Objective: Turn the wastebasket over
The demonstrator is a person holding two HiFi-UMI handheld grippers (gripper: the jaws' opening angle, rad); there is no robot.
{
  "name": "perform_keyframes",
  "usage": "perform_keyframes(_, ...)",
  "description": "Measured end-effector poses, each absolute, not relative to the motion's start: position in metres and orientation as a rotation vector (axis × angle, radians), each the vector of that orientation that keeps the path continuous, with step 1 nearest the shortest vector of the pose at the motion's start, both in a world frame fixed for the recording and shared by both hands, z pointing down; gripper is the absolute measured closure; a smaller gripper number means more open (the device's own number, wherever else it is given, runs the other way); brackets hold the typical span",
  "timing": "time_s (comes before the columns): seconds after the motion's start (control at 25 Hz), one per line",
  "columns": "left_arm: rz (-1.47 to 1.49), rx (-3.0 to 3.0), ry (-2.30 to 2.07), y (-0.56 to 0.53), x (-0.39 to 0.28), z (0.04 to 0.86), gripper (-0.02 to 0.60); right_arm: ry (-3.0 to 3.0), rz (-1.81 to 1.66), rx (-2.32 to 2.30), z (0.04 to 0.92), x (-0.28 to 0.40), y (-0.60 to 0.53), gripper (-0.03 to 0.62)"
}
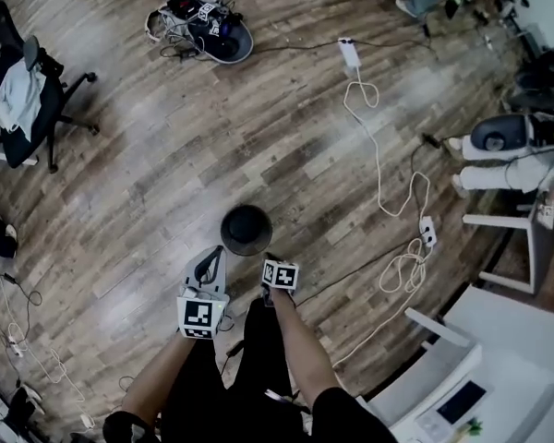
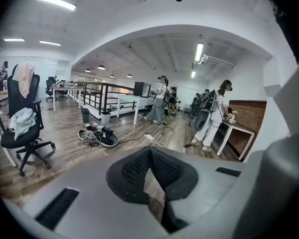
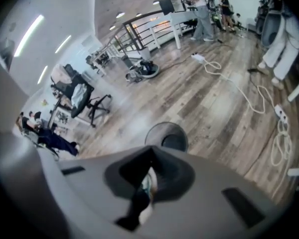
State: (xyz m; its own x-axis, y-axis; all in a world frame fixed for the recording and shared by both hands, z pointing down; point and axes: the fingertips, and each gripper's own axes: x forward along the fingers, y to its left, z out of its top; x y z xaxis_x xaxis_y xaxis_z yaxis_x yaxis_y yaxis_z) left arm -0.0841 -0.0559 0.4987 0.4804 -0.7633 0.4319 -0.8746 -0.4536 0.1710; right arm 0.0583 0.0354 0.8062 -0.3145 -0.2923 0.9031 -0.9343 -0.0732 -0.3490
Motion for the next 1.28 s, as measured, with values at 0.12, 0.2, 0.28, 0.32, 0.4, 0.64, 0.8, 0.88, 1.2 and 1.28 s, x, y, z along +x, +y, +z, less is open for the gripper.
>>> perform_keyframes(0.12,0.417,2.382,-1.363,-0.052,-0.084,0.466,0.548,-1.648,1.348,1.362,0.764,0.057,0.030,0.562)
perform_keyframes(0.2,0.414,2.388,-1.367,-0.045,-0.087,0.444,0.548,-1.664,1.307,1.373,0.738,0.056,0.032,0.562)
perform_keyframes(0.28,0.410,2.375,-1.393,-0.038,-0.096,0.425,0.548,-1.684,1.289,1.384,0.713,0.051,0.033,0.562)
perform_keyframes(0.32,0.402,2.364,-1.411,-0.037,-0.100,0.417,0.548,-1.699,1.279,1.389,0.701,0.050,0.032,0.563)
perform_keyframes(0.4,0.382,2.350,-1.451,-0.036,-0.104,0.400,0.548,-1.734,1.257,1.401,0.676,0.052,0.024,0.563)
perform_keyframes(0.64,0.353,2.354,-1.511,-0.021,-0.110,0.356,0.548,-1.807,1.216,1.429,0.604,0.053,0.025,0.562)
perform_keyframes(0.8,0.314,2.392,-1.539,-0.018,-0.107,0.320,0.548,-1.922,1.123,1.409,0.543,0.050,0.013,0.562)
perform_keyframes(0.88,0.290,2.404,-1.555,-0.016,-0.109,0.305,0.548,-1.985,1.053,1.418,0.509,0.048,0.007,0.562)
perform_keyframes(1.2,0.184,2.449,-1.586,0.009,-0.114,0.256,0.548,-2.155,0.833,1.548,0.407,0.060,0.012,0.562)
perform_keyframes(1.28,0.164,2.472,-1.603,0.014,-0.113,0.242,0.548,-2.188,0.778,1.594,0.383,0.065,0.014,0.562)
